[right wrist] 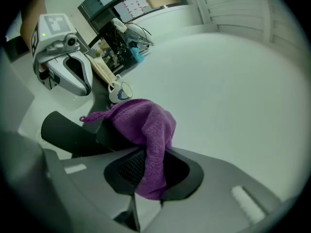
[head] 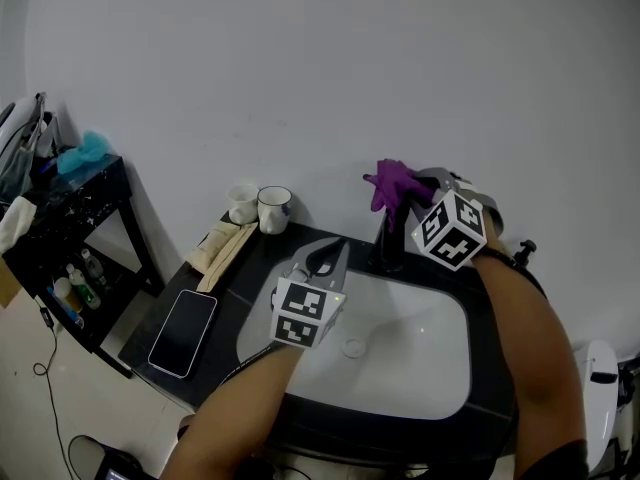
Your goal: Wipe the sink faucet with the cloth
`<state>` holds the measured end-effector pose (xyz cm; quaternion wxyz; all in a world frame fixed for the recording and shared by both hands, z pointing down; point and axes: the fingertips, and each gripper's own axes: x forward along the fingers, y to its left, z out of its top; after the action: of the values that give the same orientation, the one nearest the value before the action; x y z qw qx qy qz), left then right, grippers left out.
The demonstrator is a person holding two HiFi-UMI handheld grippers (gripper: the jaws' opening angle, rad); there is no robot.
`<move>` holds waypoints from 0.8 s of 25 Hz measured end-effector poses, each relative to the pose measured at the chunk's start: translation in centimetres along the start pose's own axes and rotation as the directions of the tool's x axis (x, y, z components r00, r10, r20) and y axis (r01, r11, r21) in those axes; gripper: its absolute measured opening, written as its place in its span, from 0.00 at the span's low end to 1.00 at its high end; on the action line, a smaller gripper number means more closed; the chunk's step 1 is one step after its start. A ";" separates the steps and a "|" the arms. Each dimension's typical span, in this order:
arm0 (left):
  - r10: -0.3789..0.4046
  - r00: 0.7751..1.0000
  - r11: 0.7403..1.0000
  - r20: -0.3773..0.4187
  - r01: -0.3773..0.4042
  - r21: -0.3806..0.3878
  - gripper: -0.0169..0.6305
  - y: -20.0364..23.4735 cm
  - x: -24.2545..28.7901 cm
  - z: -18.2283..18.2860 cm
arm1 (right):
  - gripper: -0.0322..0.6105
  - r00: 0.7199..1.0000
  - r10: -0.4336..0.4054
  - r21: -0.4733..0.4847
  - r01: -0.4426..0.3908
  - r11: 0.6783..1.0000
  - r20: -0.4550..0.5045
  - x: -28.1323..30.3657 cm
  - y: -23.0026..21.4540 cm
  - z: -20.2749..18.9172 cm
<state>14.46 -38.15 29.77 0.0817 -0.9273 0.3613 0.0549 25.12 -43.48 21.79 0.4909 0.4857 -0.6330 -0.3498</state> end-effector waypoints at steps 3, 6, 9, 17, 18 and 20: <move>0.002 1.000 1.000 -0.010 -0.002 0.002 0.05 0.0 0.0 -0.3 | 0.17 1.000 -0.002 -0.045 0.002 0.999 0.006 -0.7 0.6 0.3; 0.011 1.000 1.000 -0.019 -0.011 0.015 0.05 0.2 0.0 -0.4 | 0.17 1.000 0.006 -0.068 -0.005 0.998 0.015 -1.6 1.3 0.7; 0.018 0.999 0.999 -0.031 -0.017 0.041 0.05 0.1 -0.3 -0.5 | 0.17 0.999 0.016 -0.074 -0.014 0.997 0.028 -2.6 2.0 1.2; 0.014 0.999 0.998 -0.044 -0.011 0.064 0.05 -0.4 -0.8 -0.6 | 0.17 0.995 0.035 -0.059 -0.029 0.998 0.096 -6.3 4.1 3.3; 0.018 0.999 0.998 -0.046 -0.015 0.062 0.05 -0.3 -0.9 -0.6 | 0.17 0.994 0.041 -0.067 -0.034 0.997 0.102 -6.9 4.6 3.6; 0.028 0.998 0.998 -0.052 -0.025 0.057 0.05 -0.1 -1.1 -0.7 | 0.17 0.993 0.055 -0.095 -0.045 0.994 0.106 -7.7 5.6 4.0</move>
<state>13.73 -37.46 30.68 0.0977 -0.9209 0.3768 0.0213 20.12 -34.67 23.65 0.4865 0.4268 -0.6536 -0.3923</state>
